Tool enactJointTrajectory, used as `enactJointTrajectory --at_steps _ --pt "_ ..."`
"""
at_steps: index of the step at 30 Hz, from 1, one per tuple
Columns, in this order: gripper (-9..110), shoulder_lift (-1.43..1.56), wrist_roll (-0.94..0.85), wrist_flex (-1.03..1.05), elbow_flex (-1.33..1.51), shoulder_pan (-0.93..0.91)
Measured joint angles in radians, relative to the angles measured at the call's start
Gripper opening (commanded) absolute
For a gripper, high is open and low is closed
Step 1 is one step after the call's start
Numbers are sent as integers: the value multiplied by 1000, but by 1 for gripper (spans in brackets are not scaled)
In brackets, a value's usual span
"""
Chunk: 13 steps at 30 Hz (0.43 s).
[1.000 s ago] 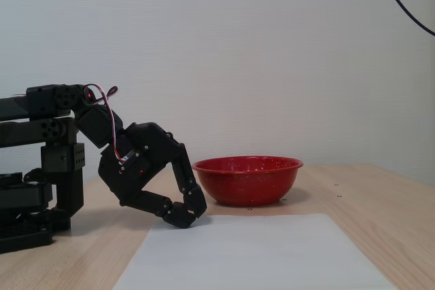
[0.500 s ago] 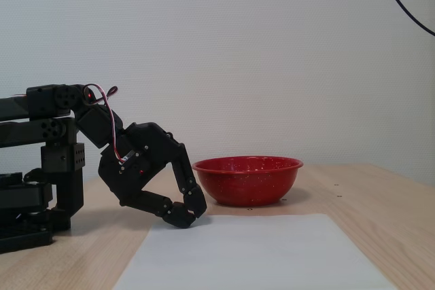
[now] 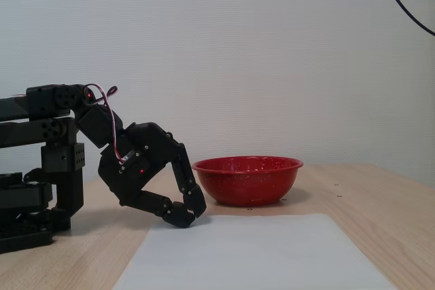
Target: Grasp the red cube and put it in the red bowl.
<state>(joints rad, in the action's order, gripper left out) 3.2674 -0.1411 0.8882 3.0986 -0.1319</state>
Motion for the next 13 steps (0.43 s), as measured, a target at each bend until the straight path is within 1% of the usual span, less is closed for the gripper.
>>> enactJointTrajectory --at_steps 13 --pt "0 0 12 0 0 -5"
